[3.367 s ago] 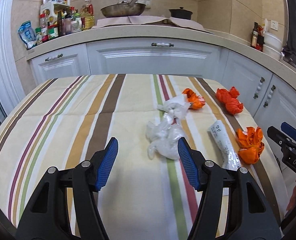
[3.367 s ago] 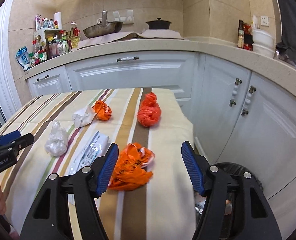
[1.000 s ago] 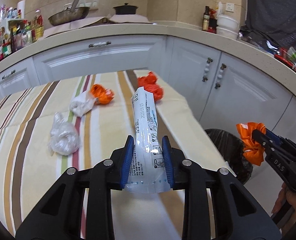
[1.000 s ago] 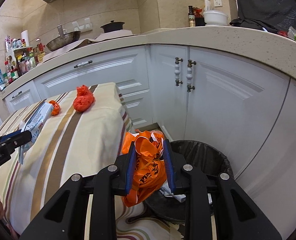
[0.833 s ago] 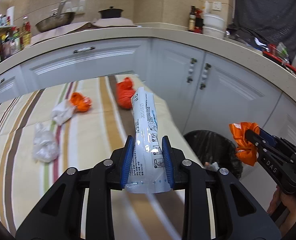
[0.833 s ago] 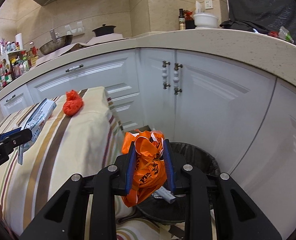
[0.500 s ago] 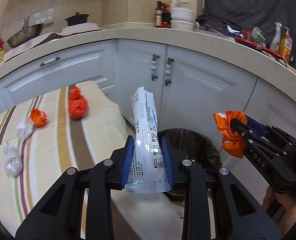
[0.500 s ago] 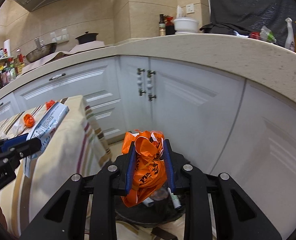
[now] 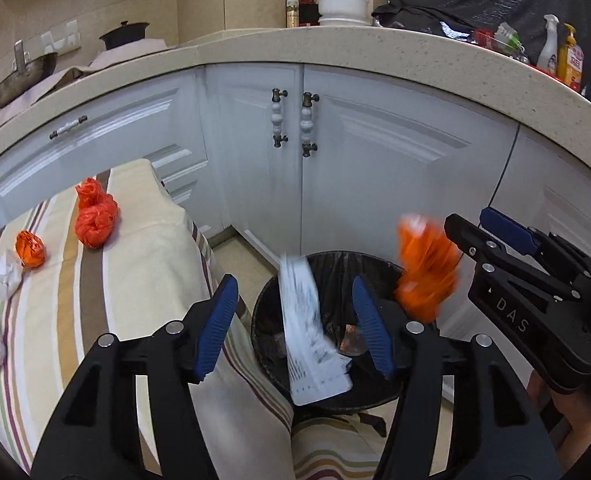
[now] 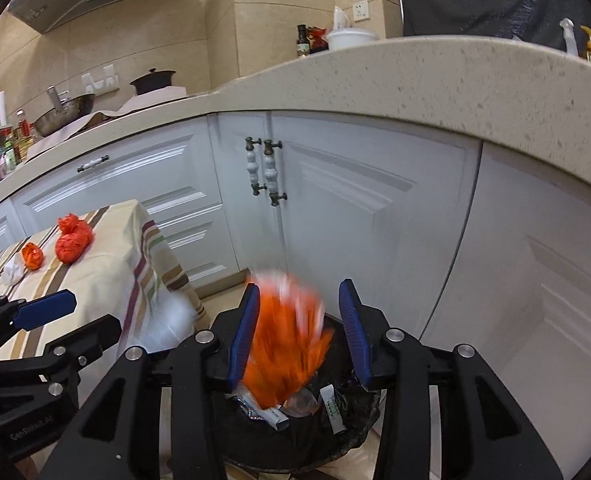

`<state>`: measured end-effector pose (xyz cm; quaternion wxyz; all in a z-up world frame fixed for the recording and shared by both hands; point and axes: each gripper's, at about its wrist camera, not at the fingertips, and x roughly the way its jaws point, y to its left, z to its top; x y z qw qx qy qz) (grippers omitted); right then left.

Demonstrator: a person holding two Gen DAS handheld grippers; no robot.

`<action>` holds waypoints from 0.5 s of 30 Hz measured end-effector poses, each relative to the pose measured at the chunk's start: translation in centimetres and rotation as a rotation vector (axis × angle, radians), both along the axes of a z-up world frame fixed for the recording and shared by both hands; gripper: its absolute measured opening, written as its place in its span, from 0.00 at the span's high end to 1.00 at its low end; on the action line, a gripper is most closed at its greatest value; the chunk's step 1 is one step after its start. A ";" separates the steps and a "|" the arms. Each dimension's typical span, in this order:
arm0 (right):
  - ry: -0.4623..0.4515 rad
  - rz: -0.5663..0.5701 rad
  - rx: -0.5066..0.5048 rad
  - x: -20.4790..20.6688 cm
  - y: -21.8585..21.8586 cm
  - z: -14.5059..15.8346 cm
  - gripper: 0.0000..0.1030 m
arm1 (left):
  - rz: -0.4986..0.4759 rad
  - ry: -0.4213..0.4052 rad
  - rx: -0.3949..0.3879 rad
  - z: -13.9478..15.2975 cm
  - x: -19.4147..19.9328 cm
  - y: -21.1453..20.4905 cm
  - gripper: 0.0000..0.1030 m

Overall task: Collect trash
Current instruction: 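Carry the orange bag and white tube over the bin and open both tools, then move both open tools back over the table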

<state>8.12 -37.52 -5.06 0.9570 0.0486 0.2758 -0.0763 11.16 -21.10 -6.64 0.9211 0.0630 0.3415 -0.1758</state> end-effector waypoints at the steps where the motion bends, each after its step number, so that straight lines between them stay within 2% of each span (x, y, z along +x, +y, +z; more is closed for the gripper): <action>1: 0.001 -0.005 0.005 -0.1 -0.1 0.0 0.60 | 0.000 0.005 -0.005 0.0 0.1 0.1 0.44; 15: -0.022 0.013 -0.003 -1.0 2.2 1.5 0.54 | 0.090 -0.041 -0.041 2.5 -0.8 5.6 0.44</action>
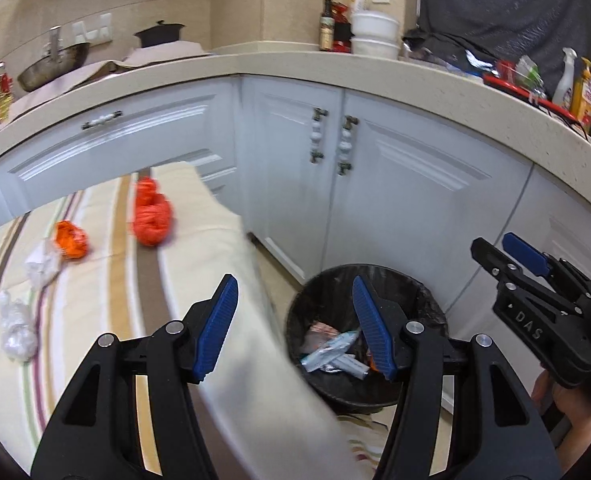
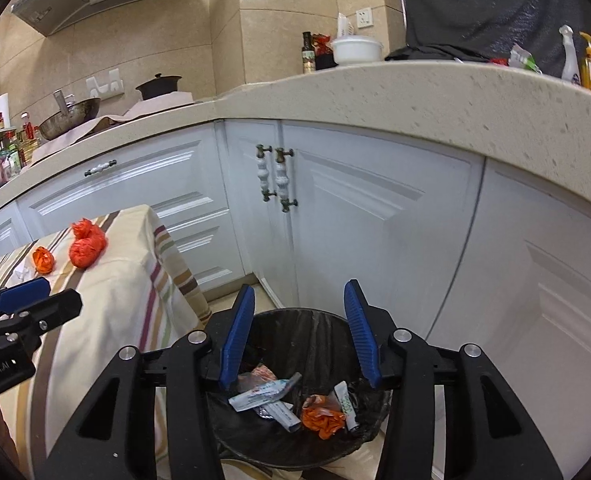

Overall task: Collect trash
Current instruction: 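Move both open tools back over the table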

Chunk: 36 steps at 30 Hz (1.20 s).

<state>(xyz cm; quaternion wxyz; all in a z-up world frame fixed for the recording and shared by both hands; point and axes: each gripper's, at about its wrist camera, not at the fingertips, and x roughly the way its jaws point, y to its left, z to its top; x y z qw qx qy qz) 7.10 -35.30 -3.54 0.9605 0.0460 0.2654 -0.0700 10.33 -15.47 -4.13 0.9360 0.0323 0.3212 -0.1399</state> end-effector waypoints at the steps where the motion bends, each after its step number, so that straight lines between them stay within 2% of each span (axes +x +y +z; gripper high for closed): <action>1: -0.001 0.006 0.001 0.1 0.3 0.1 0.54 | 0.013 -0.003 0.003 0.1 -0.1 0.7 0.44; 13: -0.015 0.179 -0.006 2.4 8.8 1.4 0.49 | 0.238 -0.026 0.019 1.1 -0.9 11.7 0.43; 22: -0.009 0.316 -0.023 4.2 15.2 2.0 0.48 | 0.418 0.005 0.019 0.6 -1.1 19.6 0.42; 29: 0.014 0.398 -0.013 5.4 18.8 1.6 0.47 | 0.482 0.030 0.026 -0.1 -1.4 22.8 0.40; 36: 0.056 0.440 -0.012 6.3 20.7 0.7 0.47 | 0.469 0.057 0.020 -1.0 -0.5 23.4 0.36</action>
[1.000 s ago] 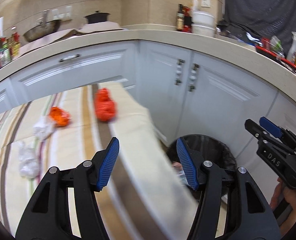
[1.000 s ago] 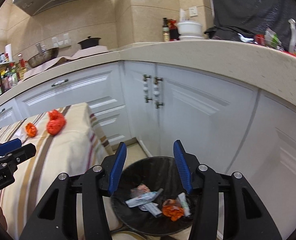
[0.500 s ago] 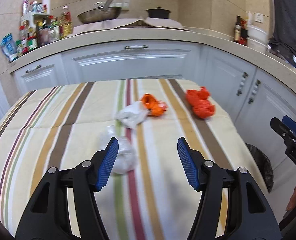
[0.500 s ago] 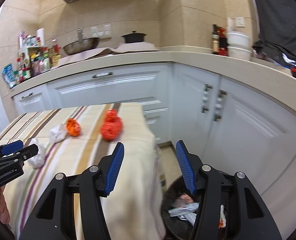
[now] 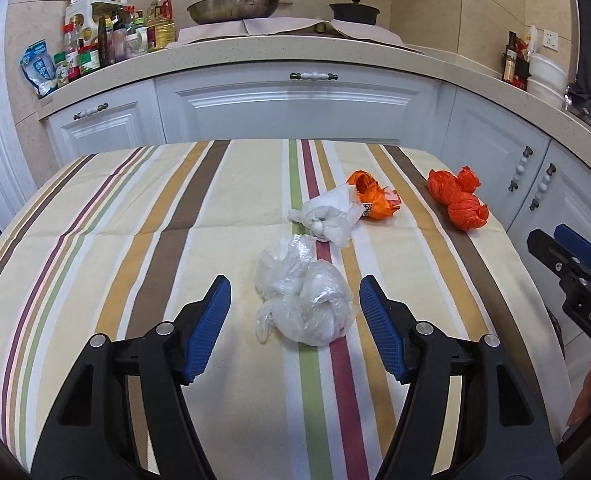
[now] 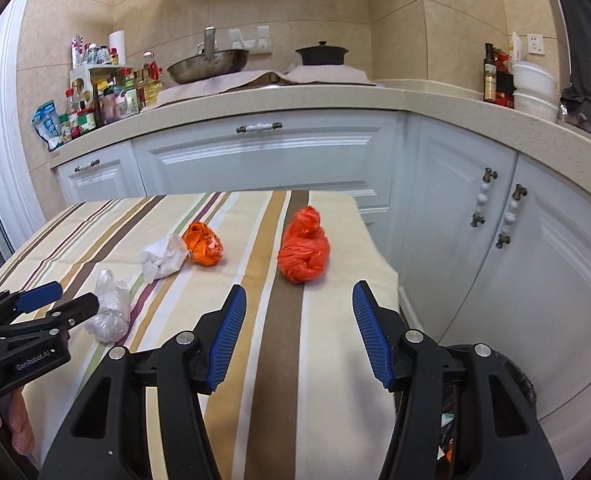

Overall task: Collect trash
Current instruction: 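Move both open tools back over the table, then grasp the clear plastic bag with the left tool while the right tool grasps the white tissue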

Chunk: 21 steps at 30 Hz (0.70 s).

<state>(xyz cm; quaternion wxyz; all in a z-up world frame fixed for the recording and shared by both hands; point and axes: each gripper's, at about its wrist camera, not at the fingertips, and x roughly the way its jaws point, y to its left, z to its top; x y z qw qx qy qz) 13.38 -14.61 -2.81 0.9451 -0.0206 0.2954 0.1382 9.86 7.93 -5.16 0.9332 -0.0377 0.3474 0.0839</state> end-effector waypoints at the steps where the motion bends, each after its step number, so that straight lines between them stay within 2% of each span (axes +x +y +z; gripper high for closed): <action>1: 0.003 0.001 0.000 0.0 0.0 0.0 0.46 | -0.005 0.002 0.003 -0.1 0.2 -0.1 0.35; 6: 0.025 0.000 0.007 0.4 0.0 -0.3 0.45 | -0.021 0.044 0.012 -1.3 1.6 -0.5 0.33; 8: 0.031 0.000 0.008 0.5 0.0 -0.4 0.45 | -0.027 0.062 -0.013 -1.6 2.0 -0.2 0.33; 11: 0.042 0.003 0.007 0.8 0.2 -0.6 0.44 | -0.036 0.082 -0.043 -2.0 2.4 0.3 0.56; 15: 0.047 0.014 0.008 1.0 0.8 -0.5 0.44 | -0.048 0.077 -0.046 -2.0 2.3 0.5 0.61; 21: 0.053 0.047 0.012 1.6 2.5 -0.4 0.44 | -0.013 0.057 -0.028 -1.6 1.6 2.2 0.62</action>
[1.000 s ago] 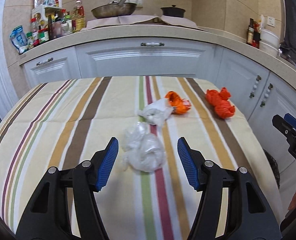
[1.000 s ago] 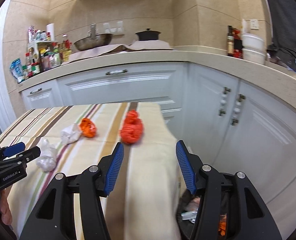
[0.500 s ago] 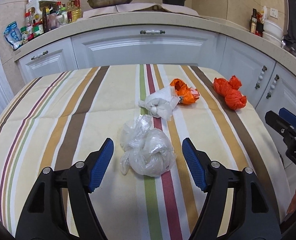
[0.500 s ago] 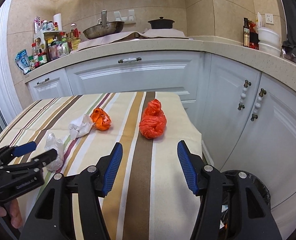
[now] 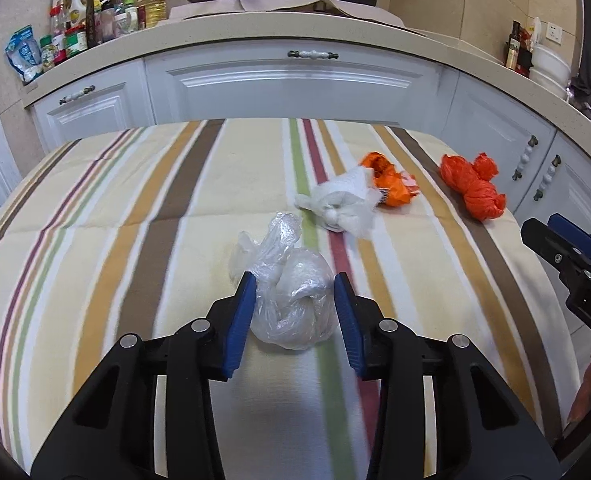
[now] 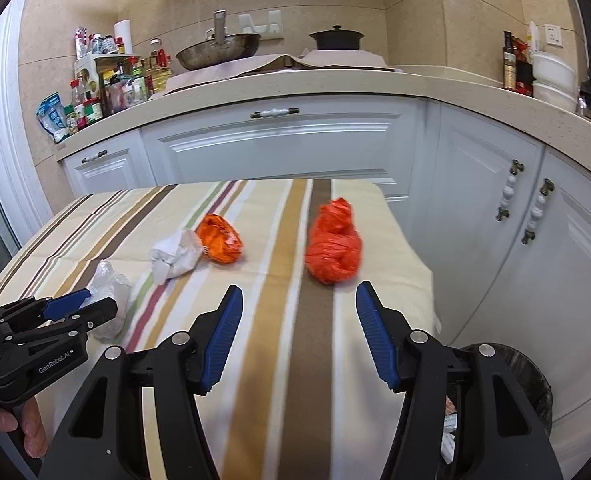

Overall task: Collect trash
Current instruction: 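Grasp the clear plastic bag with the left tool while the right tool grasps the white tissue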

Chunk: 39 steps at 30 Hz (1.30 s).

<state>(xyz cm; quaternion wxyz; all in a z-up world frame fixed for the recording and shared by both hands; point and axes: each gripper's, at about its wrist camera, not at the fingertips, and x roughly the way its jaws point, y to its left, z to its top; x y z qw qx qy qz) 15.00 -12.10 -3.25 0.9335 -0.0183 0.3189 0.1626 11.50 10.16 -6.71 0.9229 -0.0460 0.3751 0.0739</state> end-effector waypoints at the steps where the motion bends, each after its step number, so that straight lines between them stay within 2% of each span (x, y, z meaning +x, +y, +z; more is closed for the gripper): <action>1: 0.001 0.008 0.002 0.1 0.5 0.0 0.44 | 0.010 -0.003 0.006 0.1 -0.2 0.5 0.62; 16: 0.063 0.151 0.011 3.3 9.8 -1.0 0.44 | 0.171 0.000 0.026 1.2 -1.0 10.0 0.63; 27: 0.158 0.165 -0.057 5.7 13.6 -2.7 0.44 | 0.236 0.005 0.010 1.0 -1.1 15.1 0.63; 29: 0.178 0.169 -0.074 5.9 13.8 -3.0 0.46 | 0.244 0.006 -0.002 0.9 -1.1 15.6 0.63; 31: 0.197 0.176 -0.080 6.1 14.0 -3.3 0.60 | 0.246 0.007 -0.015 0.8 -1.2 15.9 0.63; 32: 0.206 0.181 -0.079 6.1 14.0 -3.4 0.62 | 0.247 0.007 -0.019 0.7 -1.2 16.0 0.63; 36: 0.199 0.191 -0.081 5.7 14.0 -3.3 0.69 | 0.244 0.007 -0.018 0.7 -1.3 15.8 0.63; 39: 0.178 0.200 -0.071 5.1 13.9 -2.8 0.71 | 0.247 0.006 -0.015 0.9 -1.7 15.7 0.63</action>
